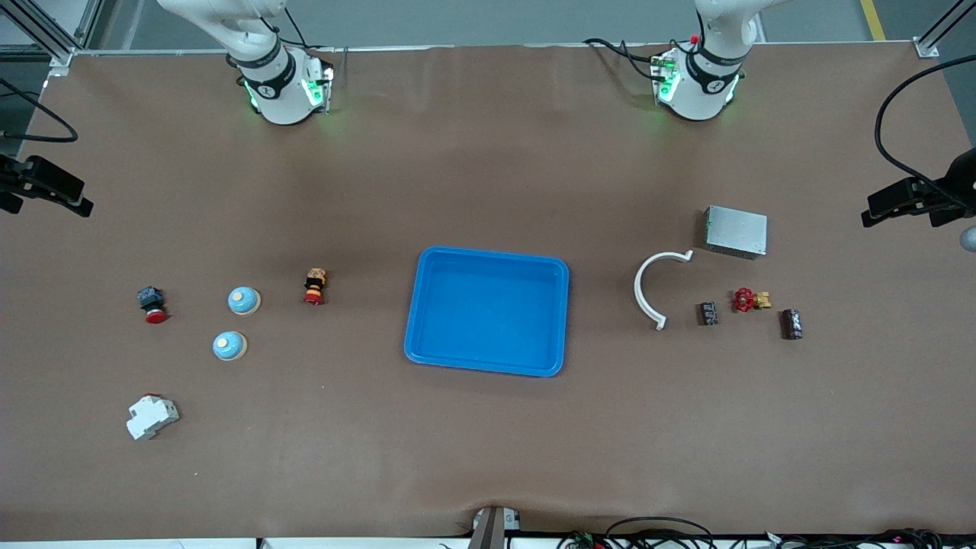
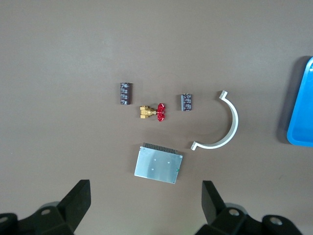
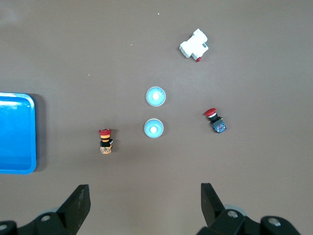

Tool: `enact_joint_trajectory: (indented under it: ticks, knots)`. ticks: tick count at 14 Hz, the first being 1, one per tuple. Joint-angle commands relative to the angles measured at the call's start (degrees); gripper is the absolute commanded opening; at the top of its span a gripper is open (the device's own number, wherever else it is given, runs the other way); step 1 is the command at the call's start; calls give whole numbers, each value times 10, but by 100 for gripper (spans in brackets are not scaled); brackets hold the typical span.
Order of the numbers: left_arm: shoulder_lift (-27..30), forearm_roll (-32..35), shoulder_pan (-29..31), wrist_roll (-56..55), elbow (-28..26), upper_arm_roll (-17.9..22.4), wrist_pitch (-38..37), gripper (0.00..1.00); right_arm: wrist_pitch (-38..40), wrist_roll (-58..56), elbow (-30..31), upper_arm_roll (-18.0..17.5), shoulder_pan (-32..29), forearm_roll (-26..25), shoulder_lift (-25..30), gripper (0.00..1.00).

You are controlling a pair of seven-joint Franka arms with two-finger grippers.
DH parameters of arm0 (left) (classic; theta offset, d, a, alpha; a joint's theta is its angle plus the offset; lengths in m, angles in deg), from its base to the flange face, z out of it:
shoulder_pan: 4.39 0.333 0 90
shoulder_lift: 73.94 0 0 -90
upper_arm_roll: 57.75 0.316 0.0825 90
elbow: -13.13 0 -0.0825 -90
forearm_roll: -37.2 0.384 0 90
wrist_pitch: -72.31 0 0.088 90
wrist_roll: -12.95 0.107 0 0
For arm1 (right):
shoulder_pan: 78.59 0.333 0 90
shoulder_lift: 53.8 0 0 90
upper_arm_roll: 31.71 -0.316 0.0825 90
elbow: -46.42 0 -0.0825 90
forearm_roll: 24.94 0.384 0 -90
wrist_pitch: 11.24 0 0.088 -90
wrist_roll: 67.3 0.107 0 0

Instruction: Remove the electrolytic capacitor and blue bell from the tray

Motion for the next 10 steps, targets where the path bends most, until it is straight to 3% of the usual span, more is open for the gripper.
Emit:
enact_joint_trajectory:
  ticks: [1, 3, 7, 10]
  knots:
    - [-9, 11, -59, 7, 20, 64, -13, 100, -3, 12, -1, -5, -2, 9, 7, 100]
    - [-10, 9, -104, 6, 20, 112, -13, 100, -3, 22, -1, -4, -2, 10, 7, 100]
    - [-5, 11, -178, 3, 19, 168, -18, 100, -10, 22, -1, -1, -3, 13, 6, 100]
    - [-6, 8, -187, 2, 20, 175, -36, 100, -17, 22, -1, -2, -2, 13, 6, 100]
